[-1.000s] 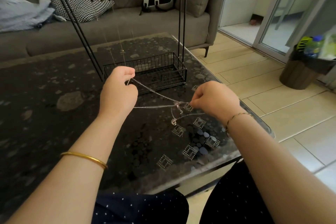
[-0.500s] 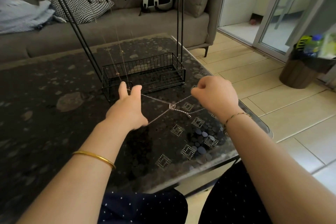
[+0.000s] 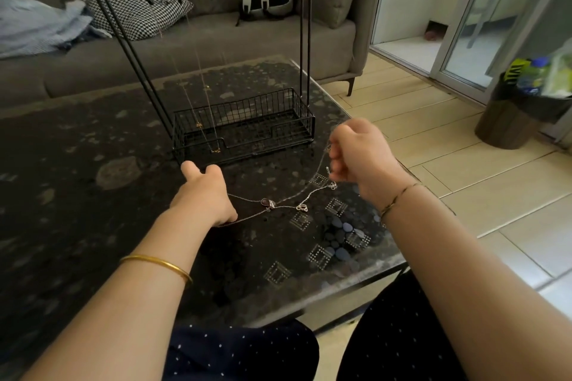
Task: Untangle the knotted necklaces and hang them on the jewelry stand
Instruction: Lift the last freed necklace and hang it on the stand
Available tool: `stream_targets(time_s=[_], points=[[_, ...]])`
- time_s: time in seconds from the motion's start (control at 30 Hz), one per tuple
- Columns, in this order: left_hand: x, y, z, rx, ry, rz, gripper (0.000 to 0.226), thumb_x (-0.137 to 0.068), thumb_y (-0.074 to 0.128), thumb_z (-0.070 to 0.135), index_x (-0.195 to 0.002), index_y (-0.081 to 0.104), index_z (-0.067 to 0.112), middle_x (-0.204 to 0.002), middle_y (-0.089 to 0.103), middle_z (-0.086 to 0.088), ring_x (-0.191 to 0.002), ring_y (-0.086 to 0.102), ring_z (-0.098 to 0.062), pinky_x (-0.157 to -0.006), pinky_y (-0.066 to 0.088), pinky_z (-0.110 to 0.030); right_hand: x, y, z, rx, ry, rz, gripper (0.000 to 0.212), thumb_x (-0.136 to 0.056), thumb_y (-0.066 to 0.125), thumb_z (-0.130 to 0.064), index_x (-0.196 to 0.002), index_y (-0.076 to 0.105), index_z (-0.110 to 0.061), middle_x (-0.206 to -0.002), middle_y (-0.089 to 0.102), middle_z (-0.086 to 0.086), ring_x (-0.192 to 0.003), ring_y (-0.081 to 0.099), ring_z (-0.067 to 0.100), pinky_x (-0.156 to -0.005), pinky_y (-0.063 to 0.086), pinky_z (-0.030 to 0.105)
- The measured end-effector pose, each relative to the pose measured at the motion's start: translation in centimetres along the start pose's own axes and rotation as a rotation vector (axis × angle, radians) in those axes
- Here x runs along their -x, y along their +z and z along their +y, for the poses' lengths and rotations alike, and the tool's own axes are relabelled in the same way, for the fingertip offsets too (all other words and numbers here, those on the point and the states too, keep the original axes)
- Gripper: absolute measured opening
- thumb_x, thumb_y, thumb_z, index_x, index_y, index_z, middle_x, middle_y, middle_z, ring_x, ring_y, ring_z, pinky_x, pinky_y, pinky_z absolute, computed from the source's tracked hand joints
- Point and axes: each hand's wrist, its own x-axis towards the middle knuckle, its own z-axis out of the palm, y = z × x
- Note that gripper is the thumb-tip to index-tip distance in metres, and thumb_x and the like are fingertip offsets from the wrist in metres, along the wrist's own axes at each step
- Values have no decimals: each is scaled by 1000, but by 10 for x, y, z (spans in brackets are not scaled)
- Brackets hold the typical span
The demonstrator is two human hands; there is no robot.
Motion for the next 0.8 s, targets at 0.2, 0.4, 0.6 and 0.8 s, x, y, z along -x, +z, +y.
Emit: stream_targets(time_s=[0.2, 0.4, 0.6, 0.8], points=[[6, -3, 13, -279, 156, 159, 56, -88, 65, 32, -138, 41, 32, -140, 31, -8, -130, 30, -33, -100, 37, -46, 3, 10, -3, 84, -110, -95, 9, -91, 51, -12, -87, 59, -10, -61, 44, 0, -42, 32, 8, -35, 27, 17], [-6, 20, 16, 50, 541, -33, 19, -84, 68, 20, -94, 57, 32, -102, 46, 6, -103, 53, -19, -93, 48, -39, 8, 12, -8, -137, -128, -152, 11, -87, 53, -10, -78, 60, -9, -58, 35, -1, -45, 24, 10, -38, 21, 20], [-14, 24, 12, 170, 550, -13, 16, -87, 65, 22, -77, 55, 30, -94, 52, 9, -91, 55, -14, -84, 48, -32, 4, 13, -9, -326, -40, -87, 22, -83, 44, -8, -61, 46, -12, -62, 47, 3, -48, 38, 14, -45, 38, 24], [-6, 10, 16, 697, 429, -58, 7, -92, 59, 12, -86, 56, 15, -81, 71, -1, -76, 68, -14, -69, 47, -25, 0, 17, -3, -273, 43, -87, 12, -89, 51, -11, -77, 53, -13, -66, 57, 5, -68, 57, 19, -70, 53, 32]])
